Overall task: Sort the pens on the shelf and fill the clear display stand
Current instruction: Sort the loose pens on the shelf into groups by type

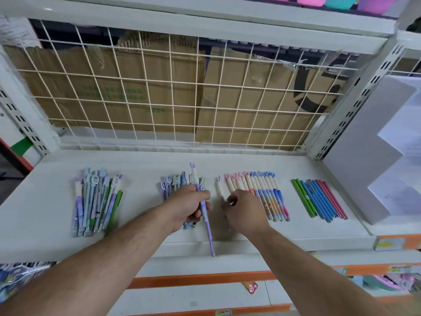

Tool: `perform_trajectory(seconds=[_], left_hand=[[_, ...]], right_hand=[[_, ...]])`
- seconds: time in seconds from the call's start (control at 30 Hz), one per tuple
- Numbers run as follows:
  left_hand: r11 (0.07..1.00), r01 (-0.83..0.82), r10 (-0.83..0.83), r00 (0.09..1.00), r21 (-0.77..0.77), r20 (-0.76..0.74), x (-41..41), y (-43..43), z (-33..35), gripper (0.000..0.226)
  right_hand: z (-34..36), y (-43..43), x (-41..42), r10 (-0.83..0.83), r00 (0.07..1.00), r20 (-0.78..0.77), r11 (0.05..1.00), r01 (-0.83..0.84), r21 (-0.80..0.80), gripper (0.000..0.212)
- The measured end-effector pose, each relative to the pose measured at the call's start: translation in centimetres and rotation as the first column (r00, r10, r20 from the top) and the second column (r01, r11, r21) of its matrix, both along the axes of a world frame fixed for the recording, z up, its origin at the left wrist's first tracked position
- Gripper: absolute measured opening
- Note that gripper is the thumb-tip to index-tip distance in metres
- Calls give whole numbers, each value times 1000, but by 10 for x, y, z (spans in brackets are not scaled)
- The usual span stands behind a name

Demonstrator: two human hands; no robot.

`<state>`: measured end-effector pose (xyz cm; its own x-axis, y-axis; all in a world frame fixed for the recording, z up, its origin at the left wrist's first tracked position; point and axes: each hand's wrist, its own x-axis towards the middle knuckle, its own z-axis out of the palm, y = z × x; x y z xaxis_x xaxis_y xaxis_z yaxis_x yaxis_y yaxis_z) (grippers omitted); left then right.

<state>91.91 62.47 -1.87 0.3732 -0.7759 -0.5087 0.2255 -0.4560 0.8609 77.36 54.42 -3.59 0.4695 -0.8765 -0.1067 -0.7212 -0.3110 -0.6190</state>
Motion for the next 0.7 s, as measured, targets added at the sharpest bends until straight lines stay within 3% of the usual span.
perform_trajectory(seconds=[0.1, 0.23, 0.37, 0.5, 0.6, 0.7], left_hand=[[1000, 20, -20, 997, 6, 74, -3, -1, 0, 7], [999, 36, -36, 998, -12, 61, -10, -3, 1, 18], [995, 95, -95, 995, 3, -8, -13, -1, 5, 20], [988, 154, -153, 987, 17, -46, -17, -1, 3, 23], [993, 113, -111, 993, 40, -33, -18, -3, 3, 19], [996, 63, -66, 997, 70, 28, -13, -3, 2, 29]], right_hand=[[9, 6, 1, -11, 981, 192, 999, 3, 46, 8], [18, 18, 2, 29, 892, 451, 943, -174, 283, 9], [16, 21, 4, 92, 926, 367, 953, -189, 237, 25], [14, 20, 3, 125, 952, 278, 964, -183, 193, 18], [14, 18, 3, 47, 966, 254, 982, -92, 168, 11], [10, 9, -1, -18, 991, 130, 996, 6, 93, 17]])
